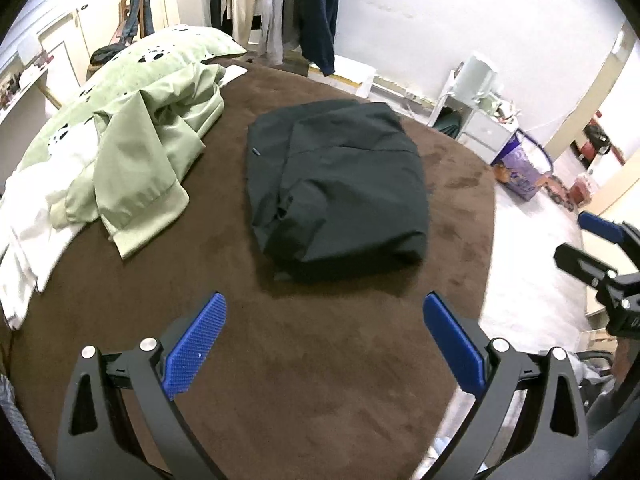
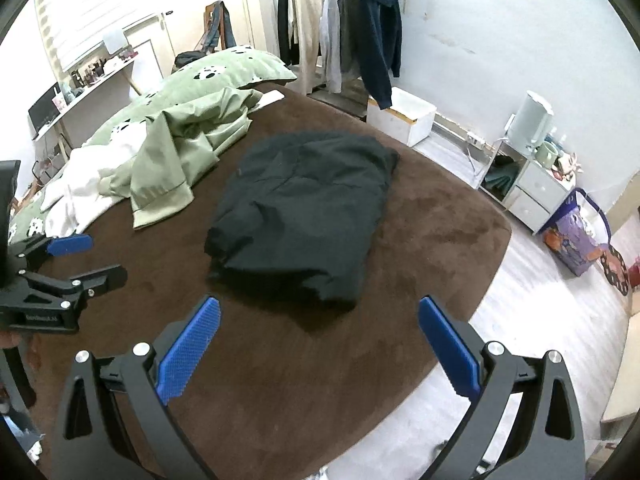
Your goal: Fold large clothes
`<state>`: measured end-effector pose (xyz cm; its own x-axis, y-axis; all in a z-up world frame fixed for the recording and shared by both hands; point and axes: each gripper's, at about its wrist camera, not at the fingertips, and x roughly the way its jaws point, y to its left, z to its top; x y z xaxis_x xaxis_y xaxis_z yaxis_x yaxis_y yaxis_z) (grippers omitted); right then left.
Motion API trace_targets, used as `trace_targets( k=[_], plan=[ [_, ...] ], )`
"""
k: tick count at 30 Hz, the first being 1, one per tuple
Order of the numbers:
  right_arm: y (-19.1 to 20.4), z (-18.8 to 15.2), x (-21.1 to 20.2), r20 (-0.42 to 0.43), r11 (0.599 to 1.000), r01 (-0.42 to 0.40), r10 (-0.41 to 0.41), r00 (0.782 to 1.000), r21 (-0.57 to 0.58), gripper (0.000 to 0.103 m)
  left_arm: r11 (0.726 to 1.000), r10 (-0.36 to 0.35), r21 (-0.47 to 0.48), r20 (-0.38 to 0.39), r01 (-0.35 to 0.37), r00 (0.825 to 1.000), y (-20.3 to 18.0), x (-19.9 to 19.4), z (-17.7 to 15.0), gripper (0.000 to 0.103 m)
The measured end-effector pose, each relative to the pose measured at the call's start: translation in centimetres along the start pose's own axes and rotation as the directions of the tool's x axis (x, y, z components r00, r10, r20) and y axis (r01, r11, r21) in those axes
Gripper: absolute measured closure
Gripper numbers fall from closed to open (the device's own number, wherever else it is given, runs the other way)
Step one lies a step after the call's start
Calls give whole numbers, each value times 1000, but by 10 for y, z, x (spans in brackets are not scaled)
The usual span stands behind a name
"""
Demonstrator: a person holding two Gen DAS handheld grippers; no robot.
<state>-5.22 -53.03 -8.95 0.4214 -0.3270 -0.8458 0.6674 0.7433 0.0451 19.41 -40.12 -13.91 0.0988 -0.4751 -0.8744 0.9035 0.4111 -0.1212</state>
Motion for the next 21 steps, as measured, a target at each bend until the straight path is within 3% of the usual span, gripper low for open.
trace_targets(
  k=[7, 12, 21],
  plan=[
    [19, -13, -54, -7, 1000, 0, 0, 1000, -14, 6, 998, 28, -50, -16, -28, 999, -24, -53, -18, 6],
    [29, -16, -93, 1, 1000, 0, 0, 1000, -4, 6, 990, 40, -139, 1, -40, 999, -28, -96, -29, 7],
    [49, -22, -135, 31, 997, 4, -2, 1000, -72, 6, 993, 96, -71, 4, -95, 995, -50, -141, -50, 7]
  ],
)
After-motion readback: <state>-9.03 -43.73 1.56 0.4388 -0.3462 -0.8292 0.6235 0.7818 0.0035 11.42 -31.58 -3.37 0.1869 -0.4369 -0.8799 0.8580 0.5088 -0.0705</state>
